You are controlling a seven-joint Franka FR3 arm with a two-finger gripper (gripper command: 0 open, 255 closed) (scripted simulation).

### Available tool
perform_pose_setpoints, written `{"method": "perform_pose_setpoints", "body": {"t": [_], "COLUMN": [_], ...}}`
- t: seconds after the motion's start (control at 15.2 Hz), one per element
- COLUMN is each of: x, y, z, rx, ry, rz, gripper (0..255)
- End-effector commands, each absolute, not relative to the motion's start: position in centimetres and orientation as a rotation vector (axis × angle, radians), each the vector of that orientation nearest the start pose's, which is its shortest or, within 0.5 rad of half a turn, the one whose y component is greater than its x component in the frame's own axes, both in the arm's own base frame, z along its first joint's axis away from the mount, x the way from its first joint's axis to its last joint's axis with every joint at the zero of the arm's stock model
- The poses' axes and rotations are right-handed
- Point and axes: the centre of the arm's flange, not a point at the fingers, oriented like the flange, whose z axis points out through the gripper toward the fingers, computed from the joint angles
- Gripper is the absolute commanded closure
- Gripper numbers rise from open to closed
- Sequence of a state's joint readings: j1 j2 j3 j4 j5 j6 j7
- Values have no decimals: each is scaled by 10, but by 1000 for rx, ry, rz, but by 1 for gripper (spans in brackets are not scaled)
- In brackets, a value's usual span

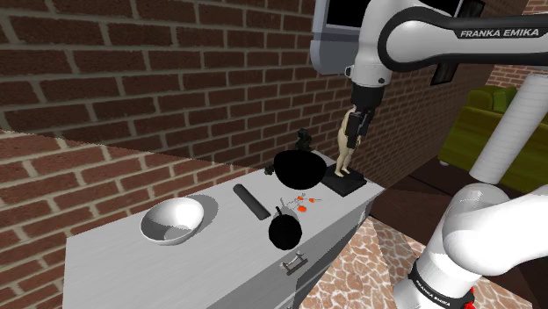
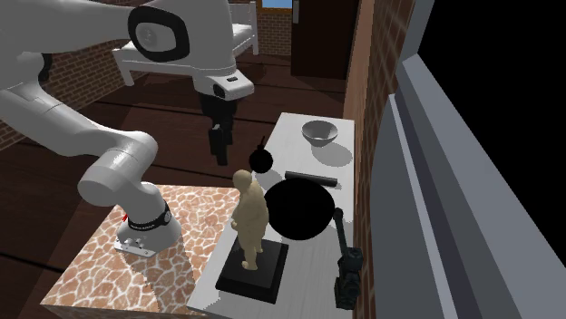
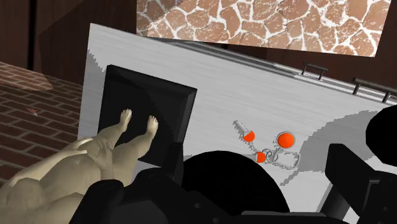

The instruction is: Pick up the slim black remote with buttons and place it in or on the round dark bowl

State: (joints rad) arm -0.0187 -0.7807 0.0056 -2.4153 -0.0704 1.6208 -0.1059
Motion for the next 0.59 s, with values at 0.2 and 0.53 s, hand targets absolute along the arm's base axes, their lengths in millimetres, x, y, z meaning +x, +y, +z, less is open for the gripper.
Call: {"method": "perform_pose_setpoints", "body": {"t": [0.2, 0.53], "x": [331, 366], "y": [10, 43], "z": [541, 500], "rx": [-3196, -3169], "ry": [-92, 8], "rz": [26, 20], "gripper": [0, 0]}}
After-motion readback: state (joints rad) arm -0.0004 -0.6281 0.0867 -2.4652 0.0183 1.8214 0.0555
